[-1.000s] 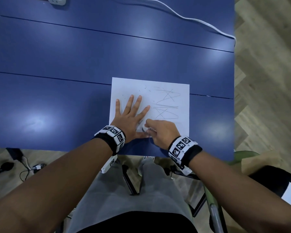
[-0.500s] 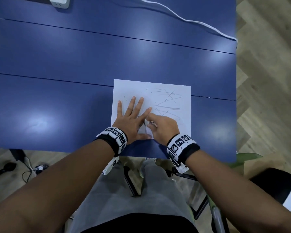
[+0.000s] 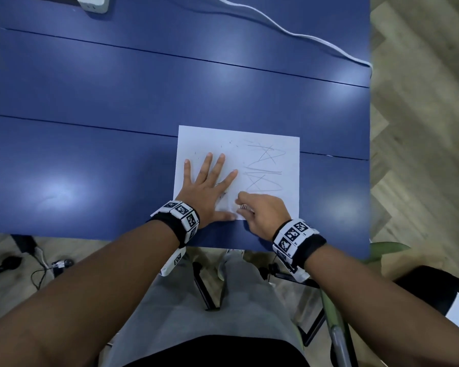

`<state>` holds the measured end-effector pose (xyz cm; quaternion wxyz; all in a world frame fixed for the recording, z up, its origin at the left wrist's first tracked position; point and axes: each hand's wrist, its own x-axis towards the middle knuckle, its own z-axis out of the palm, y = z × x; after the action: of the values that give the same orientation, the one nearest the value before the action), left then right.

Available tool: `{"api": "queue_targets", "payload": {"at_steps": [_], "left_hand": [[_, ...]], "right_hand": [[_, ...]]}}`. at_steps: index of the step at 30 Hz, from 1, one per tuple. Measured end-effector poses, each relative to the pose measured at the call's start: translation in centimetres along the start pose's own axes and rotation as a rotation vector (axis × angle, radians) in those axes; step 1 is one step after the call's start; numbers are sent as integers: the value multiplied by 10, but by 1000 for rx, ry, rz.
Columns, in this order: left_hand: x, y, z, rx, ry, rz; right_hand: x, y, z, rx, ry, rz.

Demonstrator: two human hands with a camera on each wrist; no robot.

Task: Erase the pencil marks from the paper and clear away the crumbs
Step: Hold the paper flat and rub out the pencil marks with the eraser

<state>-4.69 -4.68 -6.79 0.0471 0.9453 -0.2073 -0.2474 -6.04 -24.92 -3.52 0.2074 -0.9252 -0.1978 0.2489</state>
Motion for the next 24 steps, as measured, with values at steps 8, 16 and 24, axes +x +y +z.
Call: {"api": "queue_targets", "payload": {"at_steps": [8,16,24], "left_hand": [[0,-1,1,0,-7,-1],[0,-1,-1,12,-20,1],[2,-1,-1,0,-14,5]], "right_hand": [[0,3,4,16,33,6],[2,0,2,28,83,88],[7,-1,-2,-25,63,124]]}}
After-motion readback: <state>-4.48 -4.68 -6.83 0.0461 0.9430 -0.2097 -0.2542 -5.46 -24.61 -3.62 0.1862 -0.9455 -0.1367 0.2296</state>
